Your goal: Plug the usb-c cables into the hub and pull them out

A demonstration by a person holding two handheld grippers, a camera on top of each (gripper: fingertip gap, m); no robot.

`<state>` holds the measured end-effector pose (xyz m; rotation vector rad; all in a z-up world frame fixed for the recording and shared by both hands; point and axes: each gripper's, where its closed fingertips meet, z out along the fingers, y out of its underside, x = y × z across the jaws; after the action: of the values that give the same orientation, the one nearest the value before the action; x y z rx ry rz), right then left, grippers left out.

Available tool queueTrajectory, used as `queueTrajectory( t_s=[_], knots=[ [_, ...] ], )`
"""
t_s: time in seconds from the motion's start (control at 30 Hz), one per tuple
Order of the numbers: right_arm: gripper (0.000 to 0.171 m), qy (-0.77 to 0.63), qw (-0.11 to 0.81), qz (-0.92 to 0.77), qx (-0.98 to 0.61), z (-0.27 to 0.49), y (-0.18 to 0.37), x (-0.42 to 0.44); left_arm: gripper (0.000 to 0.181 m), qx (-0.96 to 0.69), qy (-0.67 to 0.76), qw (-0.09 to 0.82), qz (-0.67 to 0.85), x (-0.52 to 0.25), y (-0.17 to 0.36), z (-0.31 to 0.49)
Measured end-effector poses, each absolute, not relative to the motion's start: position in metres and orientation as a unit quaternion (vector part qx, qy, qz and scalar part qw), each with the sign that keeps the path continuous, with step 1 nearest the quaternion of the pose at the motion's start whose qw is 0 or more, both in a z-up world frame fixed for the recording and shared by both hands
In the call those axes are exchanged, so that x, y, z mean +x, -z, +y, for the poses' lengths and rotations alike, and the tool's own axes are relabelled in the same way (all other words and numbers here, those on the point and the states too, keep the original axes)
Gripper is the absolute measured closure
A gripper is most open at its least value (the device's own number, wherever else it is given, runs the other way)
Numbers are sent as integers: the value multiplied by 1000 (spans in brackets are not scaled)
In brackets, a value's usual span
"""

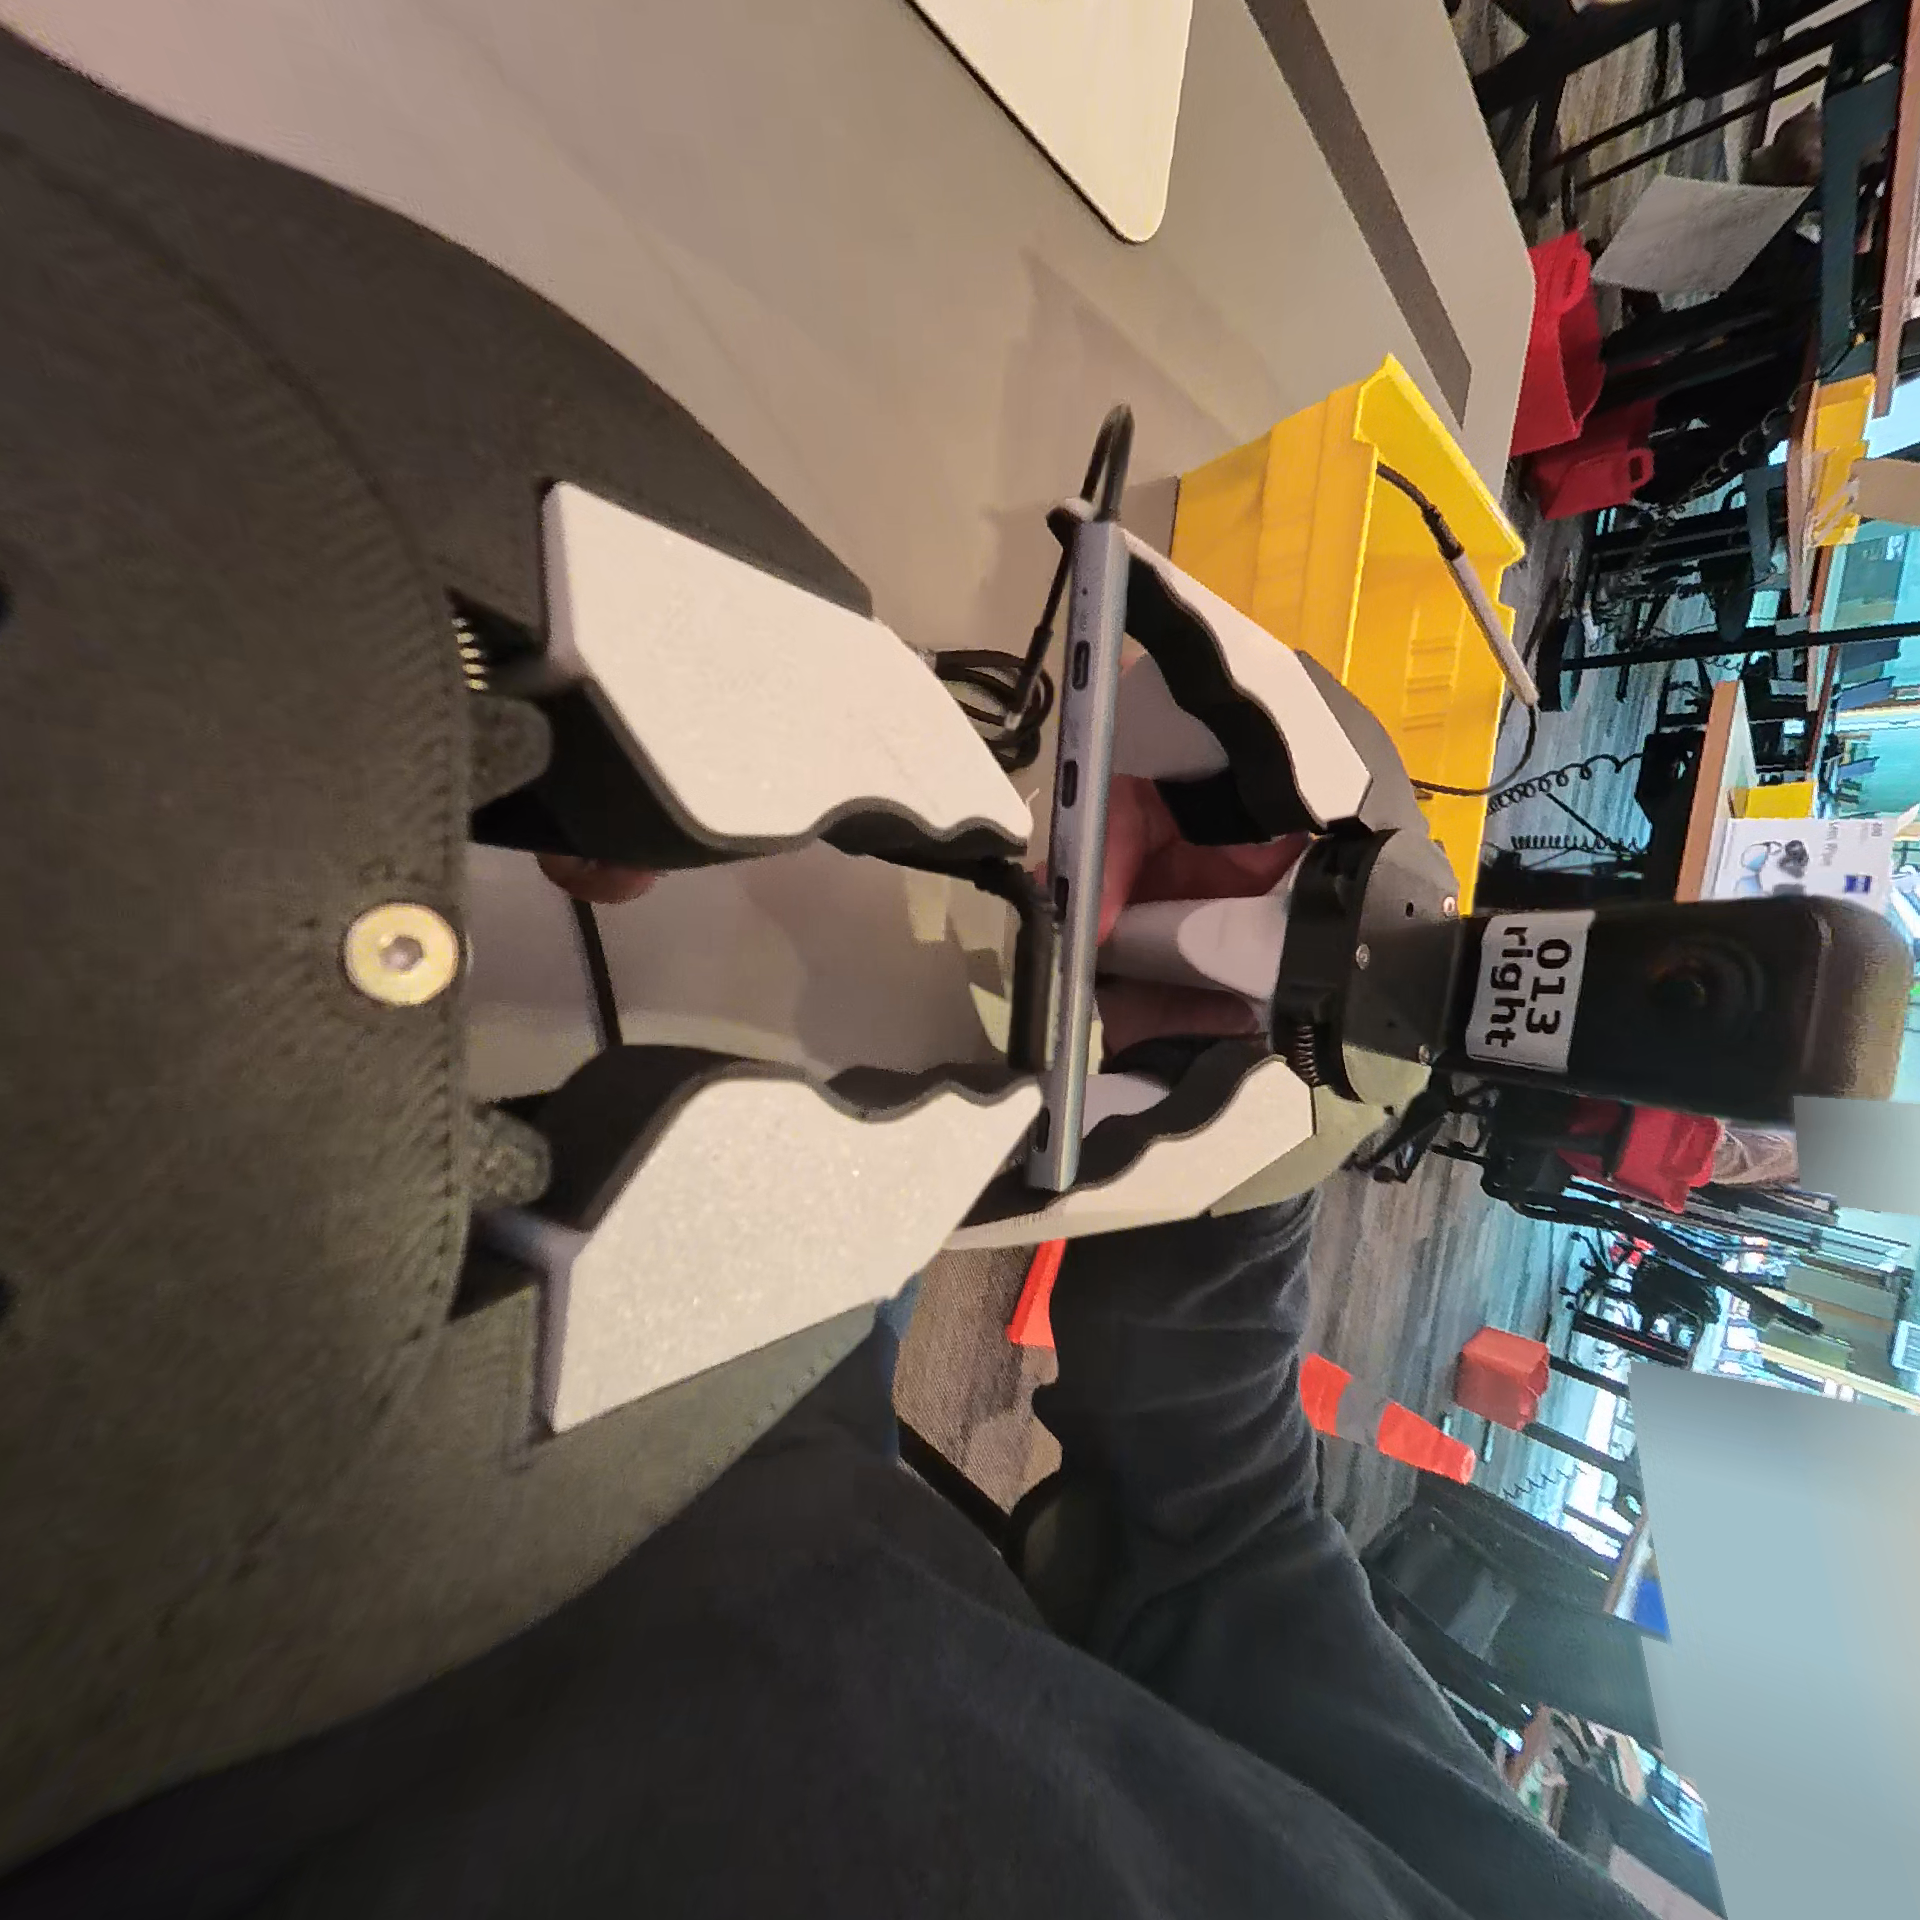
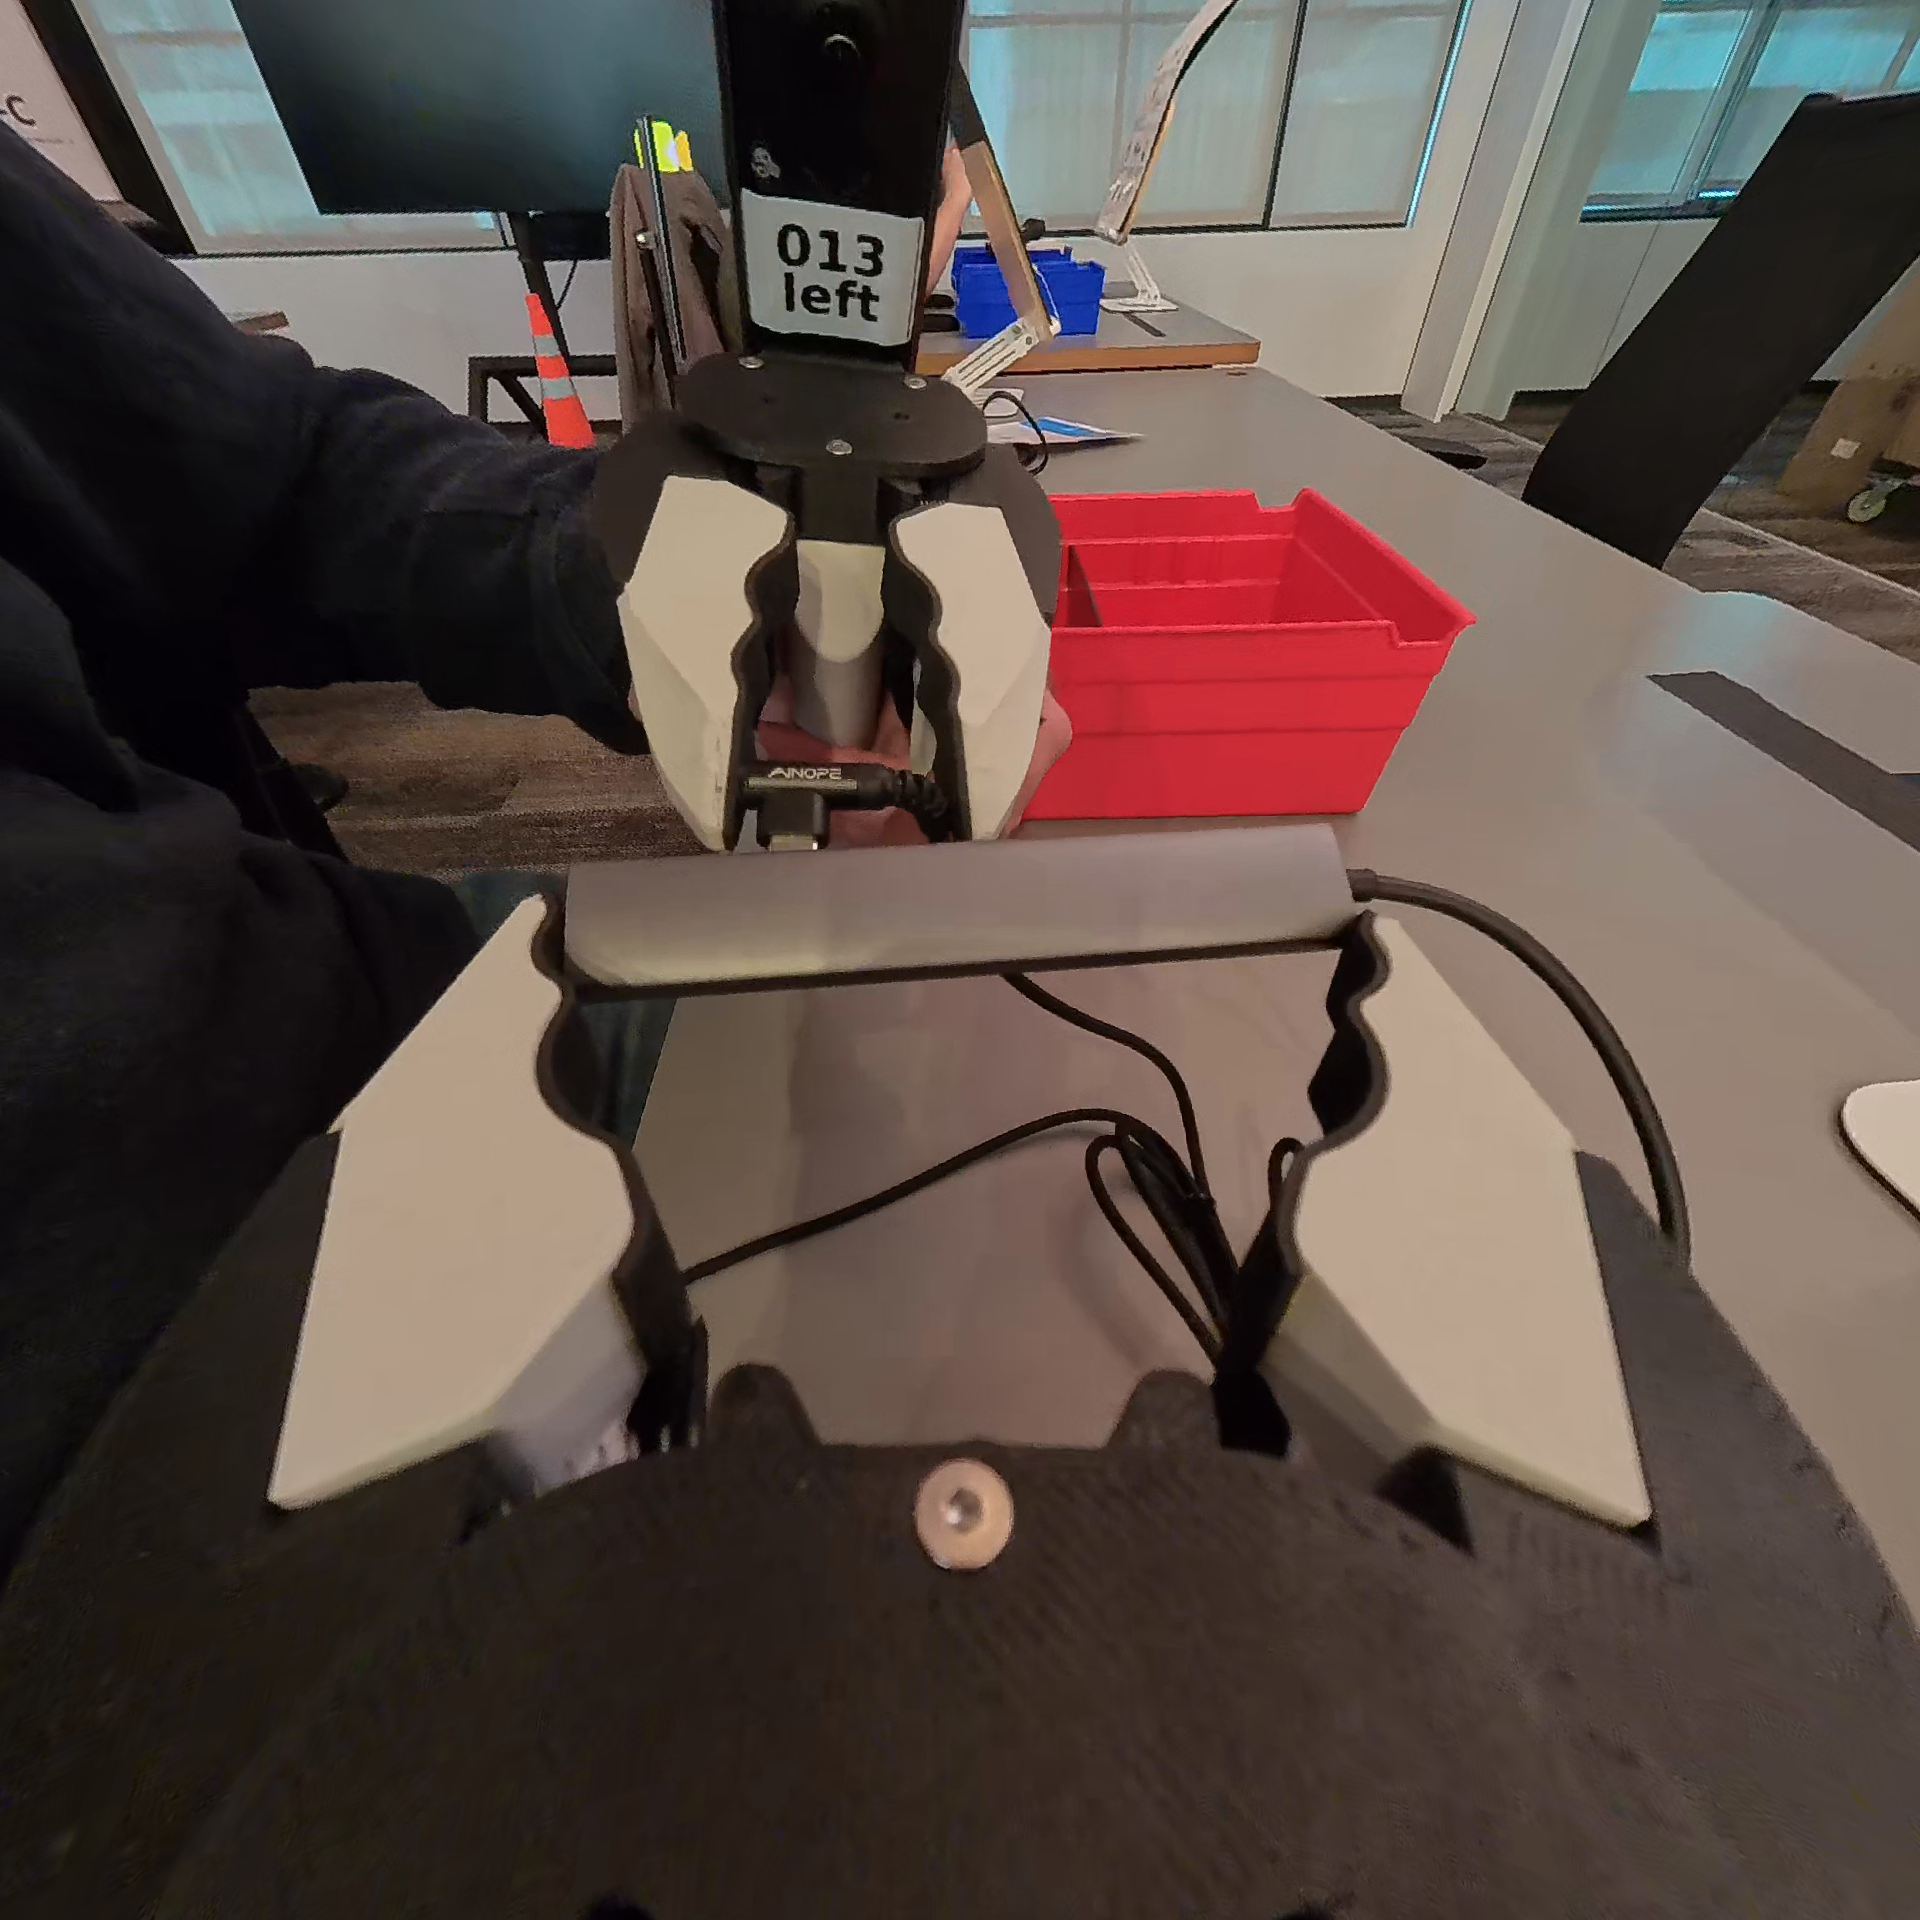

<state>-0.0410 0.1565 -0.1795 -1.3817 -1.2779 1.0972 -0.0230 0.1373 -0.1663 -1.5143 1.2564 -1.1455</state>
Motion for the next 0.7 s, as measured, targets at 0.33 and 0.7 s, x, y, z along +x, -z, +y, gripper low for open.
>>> queueTrajectory(
  t_s=[0.33,0.7],
  knots=[
    [33,-433,462,-526,-568,156,180,-39,145,-605,434,421,518,-23,169,136],
    [34,-422,453,-541,-569,153,184,-38,147,-613,418,397,540,-21,182,131]
  ],
)
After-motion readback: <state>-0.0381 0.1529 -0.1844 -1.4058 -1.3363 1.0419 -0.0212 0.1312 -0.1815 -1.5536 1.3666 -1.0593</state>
